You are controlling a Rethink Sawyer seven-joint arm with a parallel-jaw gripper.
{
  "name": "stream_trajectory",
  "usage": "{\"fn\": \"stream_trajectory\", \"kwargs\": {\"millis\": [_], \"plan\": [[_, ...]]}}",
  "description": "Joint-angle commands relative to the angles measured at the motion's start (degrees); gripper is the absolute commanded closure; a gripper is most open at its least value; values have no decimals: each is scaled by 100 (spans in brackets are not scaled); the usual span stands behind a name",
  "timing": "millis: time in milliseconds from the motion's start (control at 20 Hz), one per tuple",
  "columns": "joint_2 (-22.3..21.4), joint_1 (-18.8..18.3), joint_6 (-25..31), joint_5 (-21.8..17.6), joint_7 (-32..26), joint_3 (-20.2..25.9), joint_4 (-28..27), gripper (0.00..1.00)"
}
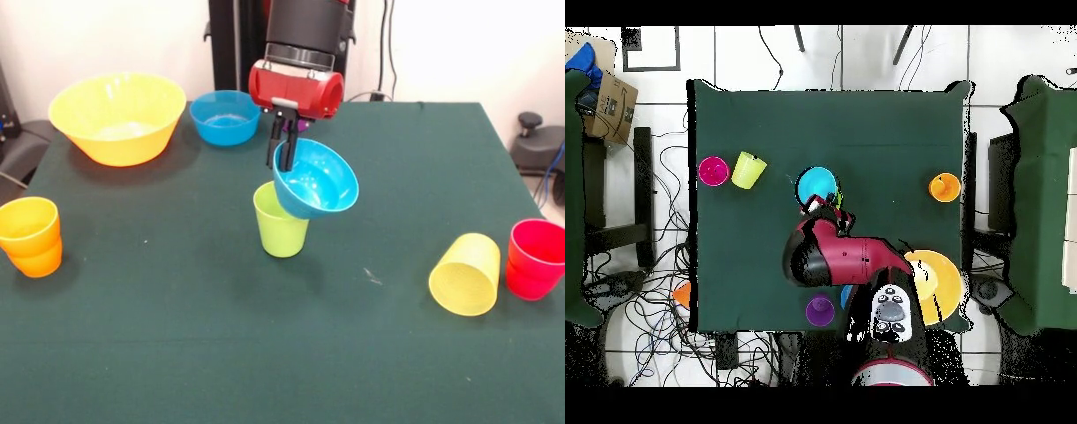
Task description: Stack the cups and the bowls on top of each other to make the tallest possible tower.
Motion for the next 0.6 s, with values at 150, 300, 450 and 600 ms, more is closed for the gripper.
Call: {"fn": "stream_trajectory", "kwargs": {"millis": [150, 300, 450, 600], "plan": [[135, -159, -189, -411, 226, 430, 282, 100], [-72, -297, -16, -456, 154, 566, 394, 100], [-143, -399, 77, -480, 94, 674, 434, 100], [-181, -509, 117, -526, 57, 773, 466, 100]]}}
